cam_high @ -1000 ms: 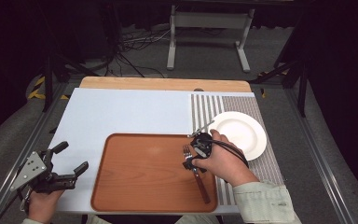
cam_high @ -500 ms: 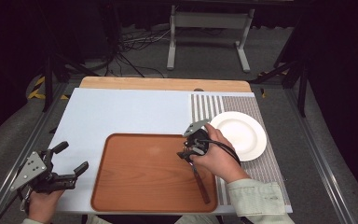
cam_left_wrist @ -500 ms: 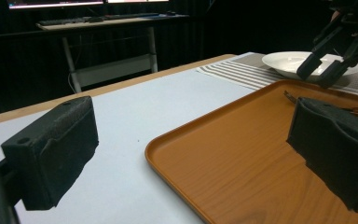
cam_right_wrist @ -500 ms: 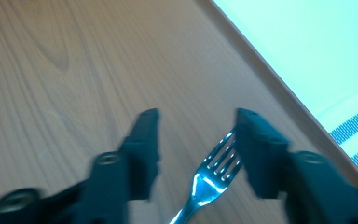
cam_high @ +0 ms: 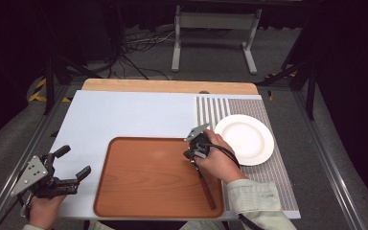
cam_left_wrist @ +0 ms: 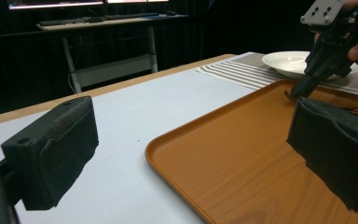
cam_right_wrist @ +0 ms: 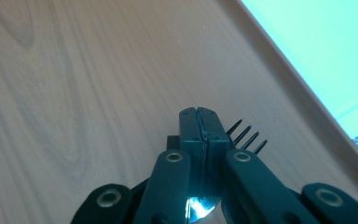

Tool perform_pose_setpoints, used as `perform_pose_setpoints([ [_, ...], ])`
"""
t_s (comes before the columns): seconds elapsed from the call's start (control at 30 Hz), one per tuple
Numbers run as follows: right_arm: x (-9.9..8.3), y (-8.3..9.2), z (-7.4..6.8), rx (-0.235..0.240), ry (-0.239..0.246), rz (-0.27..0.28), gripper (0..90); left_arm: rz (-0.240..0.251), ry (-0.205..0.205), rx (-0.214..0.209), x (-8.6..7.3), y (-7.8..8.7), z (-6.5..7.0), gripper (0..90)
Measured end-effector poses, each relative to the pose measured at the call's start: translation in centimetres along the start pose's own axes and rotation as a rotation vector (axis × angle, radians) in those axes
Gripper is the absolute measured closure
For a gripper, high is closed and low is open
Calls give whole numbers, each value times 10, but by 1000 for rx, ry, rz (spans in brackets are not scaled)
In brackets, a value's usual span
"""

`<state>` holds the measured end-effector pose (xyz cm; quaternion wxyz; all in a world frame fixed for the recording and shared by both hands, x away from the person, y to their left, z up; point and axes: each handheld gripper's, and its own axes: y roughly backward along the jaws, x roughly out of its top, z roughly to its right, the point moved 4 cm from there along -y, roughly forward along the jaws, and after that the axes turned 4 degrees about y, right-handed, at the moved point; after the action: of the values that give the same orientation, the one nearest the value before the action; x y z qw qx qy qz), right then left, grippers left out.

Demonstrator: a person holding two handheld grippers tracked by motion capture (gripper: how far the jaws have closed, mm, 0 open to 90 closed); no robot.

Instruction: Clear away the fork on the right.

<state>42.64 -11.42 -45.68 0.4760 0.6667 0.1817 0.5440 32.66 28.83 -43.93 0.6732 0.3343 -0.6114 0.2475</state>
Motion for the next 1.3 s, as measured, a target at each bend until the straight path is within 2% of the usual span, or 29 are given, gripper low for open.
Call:
perform_pose_setpoints([
  [0.1, -2, -4, -1, 10, -4, -6, 900, 4, 3, 0, 0, 0, 0, 23],
  [0.5, -4, -12, -2, 0, 16, -26, 900, 4, 3, 1, 0, 0, 0, 24],
  [0.87, -7, -9, 4, -28, 8, -35, 900, -3, -2, -2, 0, 0, 0, 24],
  [1.3, -17, -1, 16, -68, -24, -48, 900, -3, -3, -4, 0, -1, 1, 24],
])
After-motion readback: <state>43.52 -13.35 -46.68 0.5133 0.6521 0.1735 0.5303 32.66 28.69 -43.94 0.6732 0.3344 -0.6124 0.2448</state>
